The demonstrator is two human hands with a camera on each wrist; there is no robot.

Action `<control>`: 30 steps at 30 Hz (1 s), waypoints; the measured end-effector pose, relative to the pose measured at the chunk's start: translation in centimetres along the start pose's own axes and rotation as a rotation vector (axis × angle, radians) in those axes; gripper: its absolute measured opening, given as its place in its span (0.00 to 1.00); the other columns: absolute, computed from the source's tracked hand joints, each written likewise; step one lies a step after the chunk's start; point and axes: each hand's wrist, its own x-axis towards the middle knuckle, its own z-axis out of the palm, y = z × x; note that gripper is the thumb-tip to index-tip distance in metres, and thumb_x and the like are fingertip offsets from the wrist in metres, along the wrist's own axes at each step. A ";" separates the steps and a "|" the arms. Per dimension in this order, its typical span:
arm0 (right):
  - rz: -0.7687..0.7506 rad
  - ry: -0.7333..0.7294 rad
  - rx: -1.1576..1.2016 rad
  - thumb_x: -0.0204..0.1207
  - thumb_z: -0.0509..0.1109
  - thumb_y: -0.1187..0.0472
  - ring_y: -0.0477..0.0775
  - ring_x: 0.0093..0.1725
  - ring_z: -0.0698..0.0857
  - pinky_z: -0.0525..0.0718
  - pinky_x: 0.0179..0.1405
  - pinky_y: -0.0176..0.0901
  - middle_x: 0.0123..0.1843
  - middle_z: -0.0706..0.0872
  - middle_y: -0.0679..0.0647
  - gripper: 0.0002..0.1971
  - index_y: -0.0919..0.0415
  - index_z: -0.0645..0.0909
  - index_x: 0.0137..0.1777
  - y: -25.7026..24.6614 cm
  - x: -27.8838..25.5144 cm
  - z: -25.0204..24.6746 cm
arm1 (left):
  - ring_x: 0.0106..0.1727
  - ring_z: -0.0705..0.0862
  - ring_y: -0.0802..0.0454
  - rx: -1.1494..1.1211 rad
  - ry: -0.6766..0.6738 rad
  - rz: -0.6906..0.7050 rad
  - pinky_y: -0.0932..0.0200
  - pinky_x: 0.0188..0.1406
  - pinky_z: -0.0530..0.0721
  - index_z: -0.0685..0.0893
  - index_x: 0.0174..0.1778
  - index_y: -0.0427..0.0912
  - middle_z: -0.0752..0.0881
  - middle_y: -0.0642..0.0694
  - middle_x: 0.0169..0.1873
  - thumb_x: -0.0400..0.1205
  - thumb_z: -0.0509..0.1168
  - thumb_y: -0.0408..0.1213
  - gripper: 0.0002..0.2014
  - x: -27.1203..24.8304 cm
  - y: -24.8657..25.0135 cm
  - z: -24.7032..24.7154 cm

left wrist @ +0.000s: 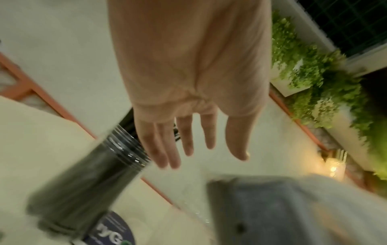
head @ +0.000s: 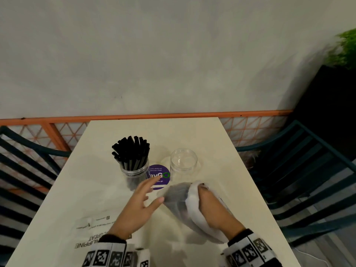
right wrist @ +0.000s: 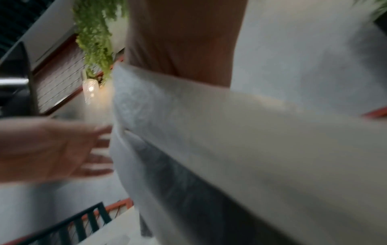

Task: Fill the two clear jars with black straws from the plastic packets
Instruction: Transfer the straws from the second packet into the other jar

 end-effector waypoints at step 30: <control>-0.205 -0.697 -0.634 0.78 0.65 0.47 0.57 0.71 0.72 0.64 0.75 0.48 0.57 0.76 0.60 0.16 0.53 0.71 0.61 -1.5 0.1 -7.4 | 0.35 0.86 0.55 -0.397 0.192 -0.074 0.64 0.41 0.86 0.78 0.42 0.29 0.86 0.38 0.38 0.76 0.65 0.22 0.02 0.6 -1.1 3.1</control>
